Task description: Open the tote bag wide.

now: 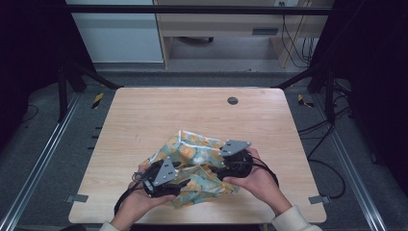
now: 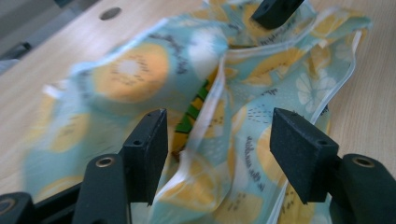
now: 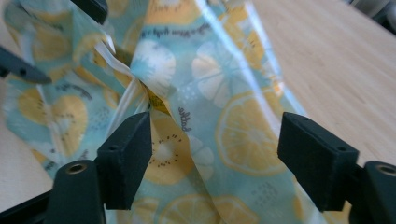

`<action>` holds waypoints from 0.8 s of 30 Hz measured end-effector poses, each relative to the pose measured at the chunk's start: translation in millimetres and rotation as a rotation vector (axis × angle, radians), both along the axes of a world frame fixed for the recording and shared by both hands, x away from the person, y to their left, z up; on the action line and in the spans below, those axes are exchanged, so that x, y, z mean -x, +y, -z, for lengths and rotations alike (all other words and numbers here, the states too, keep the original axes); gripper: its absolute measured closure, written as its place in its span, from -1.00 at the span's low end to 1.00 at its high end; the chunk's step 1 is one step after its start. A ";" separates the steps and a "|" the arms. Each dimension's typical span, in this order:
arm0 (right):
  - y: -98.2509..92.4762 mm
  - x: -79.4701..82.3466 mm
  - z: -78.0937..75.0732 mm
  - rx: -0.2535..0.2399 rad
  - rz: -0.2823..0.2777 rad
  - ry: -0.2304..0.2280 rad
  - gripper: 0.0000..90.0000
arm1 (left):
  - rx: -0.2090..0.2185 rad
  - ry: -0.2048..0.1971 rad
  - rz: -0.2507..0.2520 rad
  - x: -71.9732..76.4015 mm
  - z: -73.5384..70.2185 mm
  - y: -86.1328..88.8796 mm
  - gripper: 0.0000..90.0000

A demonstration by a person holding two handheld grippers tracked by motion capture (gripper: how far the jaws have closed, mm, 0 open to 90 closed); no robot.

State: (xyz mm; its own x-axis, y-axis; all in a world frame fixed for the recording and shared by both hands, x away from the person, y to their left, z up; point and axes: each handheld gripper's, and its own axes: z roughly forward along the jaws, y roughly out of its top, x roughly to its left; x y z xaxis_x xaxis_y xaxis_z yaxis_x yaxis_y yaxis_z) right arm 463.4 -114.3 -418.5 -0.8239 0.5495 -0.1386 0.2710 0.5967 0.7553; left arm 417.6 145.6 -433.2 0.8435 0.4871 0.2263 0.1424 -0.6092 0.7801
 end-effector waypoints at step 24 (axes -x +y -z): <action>29.1 5.9 -46.0 -0.061 -0.081 -0.051 1.00 | -0.097 0.092 0.029 -2.6 30.0 -29.1 -0.14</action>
